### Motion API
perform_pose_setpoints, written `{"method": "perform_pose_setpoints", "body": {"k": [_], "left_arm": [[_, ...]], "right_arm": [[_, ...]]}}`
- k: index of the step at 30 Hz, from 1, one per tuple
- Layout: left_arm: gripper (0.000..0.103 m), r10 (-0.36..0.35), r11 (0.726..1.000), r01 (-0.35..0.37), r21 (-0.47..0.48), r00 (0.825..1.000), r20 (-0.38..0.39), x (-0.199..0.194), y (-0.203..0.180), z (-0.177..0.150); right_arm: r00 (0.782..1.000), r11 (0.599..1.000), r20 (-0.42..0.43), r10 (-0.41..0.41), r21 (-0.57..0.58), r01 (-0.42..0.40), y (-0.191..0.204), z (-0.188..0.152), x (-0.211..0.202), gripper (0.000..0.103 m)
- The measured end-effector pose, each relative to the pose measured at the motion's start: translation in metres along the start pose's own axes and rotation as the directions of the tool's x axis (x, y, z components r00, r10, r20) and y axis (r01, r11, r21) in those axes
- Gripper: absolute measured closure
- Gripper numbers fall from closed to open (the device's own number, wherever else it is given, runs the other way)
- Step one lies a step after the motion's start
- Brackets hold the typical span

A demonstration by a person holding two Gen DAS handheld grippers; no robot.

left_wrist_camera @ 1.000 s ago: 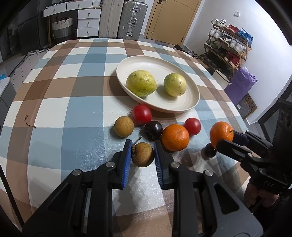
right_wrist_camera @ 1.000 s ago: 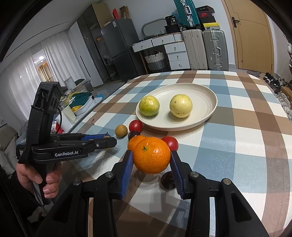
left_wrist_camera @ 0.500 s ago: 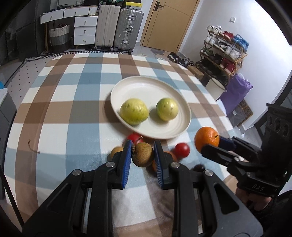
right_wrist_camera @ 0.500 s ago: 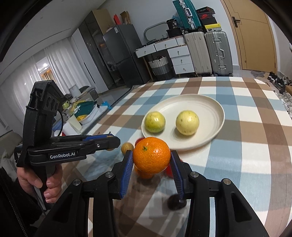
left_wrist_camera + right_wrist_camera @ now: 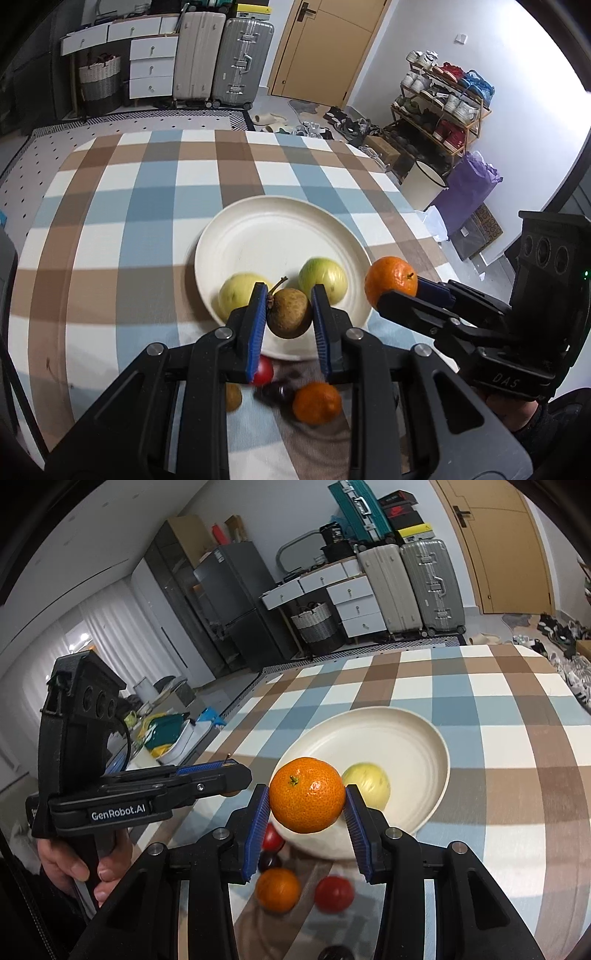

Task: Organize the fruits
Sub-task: 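Place the orange and pear on the white plate, opening both grippers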

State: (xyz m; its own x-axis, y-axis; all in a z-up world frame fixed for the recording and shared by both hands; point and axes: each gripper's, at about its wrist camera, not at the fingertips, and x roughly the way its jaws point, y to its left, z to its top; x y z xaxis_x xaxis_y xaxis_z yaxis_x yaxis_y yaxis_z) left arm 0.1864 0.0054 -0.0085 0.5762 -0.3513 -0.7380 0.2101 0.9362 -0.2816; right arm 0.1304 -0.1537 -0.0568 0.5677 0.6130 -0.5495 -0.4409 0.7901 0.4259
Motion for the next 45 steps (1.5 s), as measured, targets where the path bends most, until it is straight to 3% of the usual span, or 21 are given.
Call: {"method": "perform_pose_setpoints", "body": {"k": [15, 27, 32, 37, 45], "left_arm": [[0.082, -0.014, 1.000, 0.015, 0.013, 0.998, -0.061, 0.072, 0.001, 0.048], [0.082, 0.010, 1.000, -0.009, 0.009, 0.993, -0.115, 0.114, 0.000, 0.053], [0.082, -0.003, 1.000, 0.004, 0.006, 0.992, -0.127, 0.118, 0.001, 0.053], [0.082, -0.004, 1.000, 0.004, -0.003, 0.991, -0.131, 0.118, 0.001, 0.051], [0.082, 0.012, 1.000, -0.012, 0.000, 0.996, -0.087, 0.085, -0.004, 0.048]], "right_arm": [[0.998, 0.996, -0.035, -0.052, 0.068, 0.054, -0.040, 0.034, 0.037, 0.062], [0.989, 0.983, -0.079, -0.127, 0.125, 0.136, -0.065, 0.035, 0.059, 0.061], [0.986, 0.980, -0.085, -0.142, 0.126, 0.152, -0.068, 0.034, 0.064, 0.060], [0.988, 0.982, -0.051, -0.144, 0.116, 0.149, -0.063, 0.034, 0.053, 0.052], [0.987, 0.981, -0.002, -0.158, 0.113, 0.157, -0.053, 0.037, 0.029, 0.043]]}}
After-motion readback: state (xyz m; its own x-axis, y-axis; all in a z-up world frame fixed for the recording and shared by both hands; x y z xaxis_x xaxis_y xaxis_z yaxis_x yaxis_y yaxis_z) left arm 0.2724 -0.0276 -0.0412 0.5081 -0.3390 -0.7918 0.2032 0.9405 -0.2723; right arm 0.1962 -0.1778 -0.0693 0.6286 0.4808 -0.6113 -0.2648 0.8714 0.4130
